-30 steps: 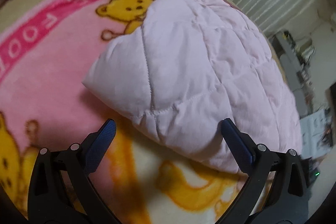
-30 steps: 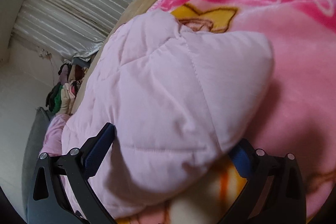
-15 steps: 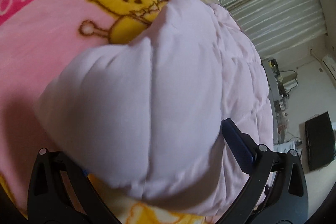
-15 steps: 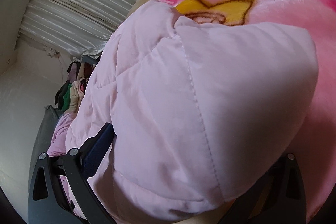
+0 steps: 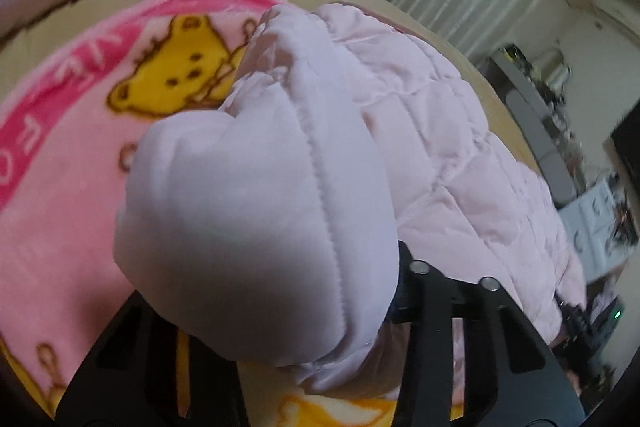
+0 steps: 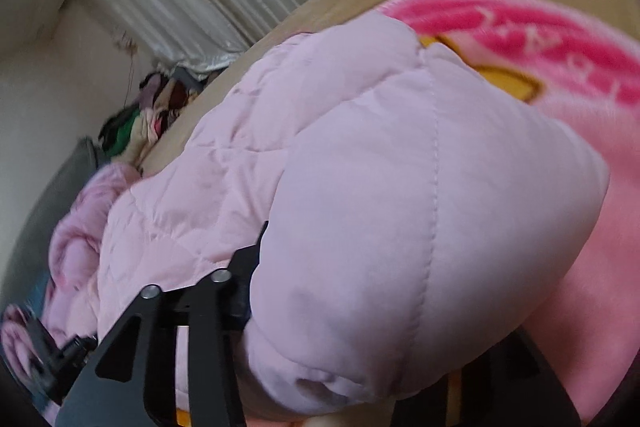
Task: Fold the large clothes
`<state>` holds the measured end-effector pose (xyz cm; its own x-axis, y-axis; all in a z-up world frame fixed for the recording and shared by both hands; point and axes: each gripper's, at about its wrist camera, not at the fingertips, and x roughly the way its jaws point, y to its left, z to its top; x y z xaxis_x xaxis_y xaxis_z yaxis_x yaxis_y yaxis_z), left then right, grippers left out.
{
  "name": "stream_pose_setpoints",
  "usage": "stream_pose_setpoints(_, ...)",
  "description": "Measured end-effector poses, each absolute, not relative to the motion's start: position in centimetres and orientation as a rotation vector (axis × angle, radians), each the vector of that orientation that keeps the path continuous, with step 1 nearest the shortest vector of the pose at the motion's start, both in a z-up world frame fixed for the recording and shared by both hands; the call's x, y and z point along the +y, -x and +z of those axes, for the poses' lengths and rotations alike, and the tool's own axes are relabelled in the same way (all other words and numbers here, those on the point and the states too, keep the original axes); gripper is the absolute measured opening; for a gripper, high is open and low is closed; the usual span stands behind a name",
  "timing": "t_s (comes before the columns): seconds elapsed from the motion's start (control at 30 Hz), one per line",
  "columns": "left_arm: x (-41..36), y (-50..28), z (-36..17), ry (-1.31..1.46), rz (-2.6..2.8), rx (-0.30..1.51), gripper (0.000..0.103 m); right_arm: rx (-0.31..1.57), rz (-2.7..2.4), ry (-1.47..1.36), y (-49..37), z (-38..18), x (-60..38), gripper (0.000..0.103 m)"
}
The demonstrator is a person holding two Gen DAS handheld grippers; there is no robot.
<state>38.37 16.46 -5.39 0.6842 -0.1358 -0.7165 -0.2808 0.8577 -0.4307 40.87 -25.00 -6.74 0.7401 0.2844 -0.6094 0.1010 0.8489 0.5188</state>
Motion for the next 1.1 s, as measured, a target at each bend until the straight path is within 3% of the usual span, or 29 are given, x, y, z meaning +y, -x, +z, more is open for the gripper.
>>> stream_pose_setpoints(0.27, 15.4, -36.7, -2.9, 0.37, 0.075, 0.792, 0.025, 0.687, 0.146, -0.366, -38.2, -3.6, -23.9, 0.029)
stream_pose_setpoints(1.1, 16.7, -25.3, 0.0, 0.26, 0.02, 0.746, 0.025, 0.602, 0.205, -0.192, -24.3, 0.7, -22.5, 0.028)
